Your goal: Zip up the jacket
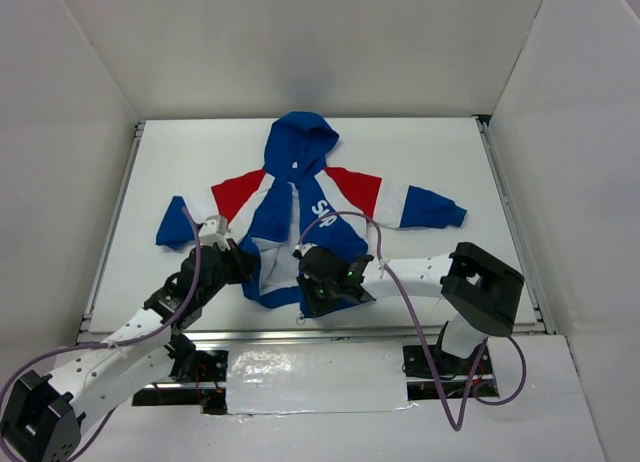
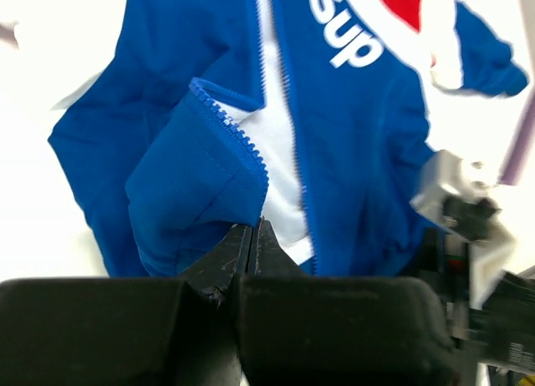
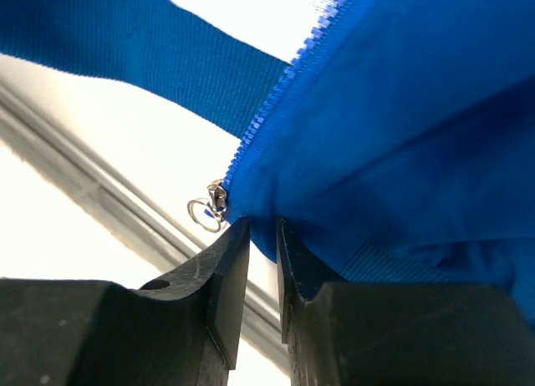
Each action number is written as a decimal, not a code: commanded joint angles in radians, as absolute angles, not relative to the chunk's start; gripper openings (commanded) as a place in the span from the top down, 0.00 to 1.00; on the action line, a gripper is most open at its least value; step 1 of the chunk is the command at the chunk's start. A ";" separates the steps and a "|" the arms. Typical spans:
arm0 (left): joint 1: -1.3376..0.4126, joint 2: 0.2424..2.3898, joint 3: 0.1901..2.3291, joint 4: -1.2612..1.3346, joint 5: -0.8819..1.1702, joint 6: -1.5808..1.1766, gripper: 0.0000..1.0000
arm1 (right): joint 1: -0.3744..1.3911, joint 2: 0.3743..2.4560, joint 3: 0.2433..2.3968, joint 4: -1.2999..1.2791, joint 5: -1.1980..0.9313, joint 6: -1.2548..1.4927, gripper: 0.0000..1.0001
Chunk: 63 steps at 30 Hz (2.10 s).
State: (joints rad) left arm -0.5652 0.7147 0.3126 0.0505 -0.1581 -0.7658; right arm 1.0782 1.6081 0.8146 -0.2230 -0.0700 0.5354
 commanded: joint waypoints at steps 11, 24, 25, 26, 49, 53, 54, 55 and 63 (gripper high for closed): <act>-0.563 0.730 0.304 0.101 -0.112 -0.772 1.00 | 1.219 1.595 0.916 -0.436 0.267 0.541 0.65; -0.563 0.733 0.304 0.103 -0.097 -0.764 1.00 | 1.256 1.597 0.983 -0.440 0.337 0.515 0.51; -0.563 0.733 0.307 0.101 -0.097 -0.764 1.00 | 1.261 1.606 0.989 -0.439 0.339 0.517 0.51; -0.563 0.730 0.305 0.101 -0.097 -0.764 1.00 | 1.264 1.612 0.994 -0.437 0.339 0.518 0.54; -0.563 0.729 0.301 0.104 -0.081 -0.762 1.00 | 1.310 1.721 1.081 -0.406 0.242 0.569 0.77; -0.563 0.730 0.301 0.107 -0.078 -0.761 1.00 | 1.310 1.743 1.092 -0.403 0.255 0.571 0.77; -0.563 0.730 0.302 0.106 -0.078 -0.761 1.00 | 1.310 1.749 1.094 -0.405 0.265 0.574 0.76; -0.563 0.732 0.302 0.106 -0.077 -0.761 1.00 | 1.309 1.752 1.095 -0.408 0.273 0.572 0.76; -0.563 0.738 0.299 0.117 -0.067 -0.761 1.00 | 1.310 1.778 1.108 -0.416 0.301 0.566 0.74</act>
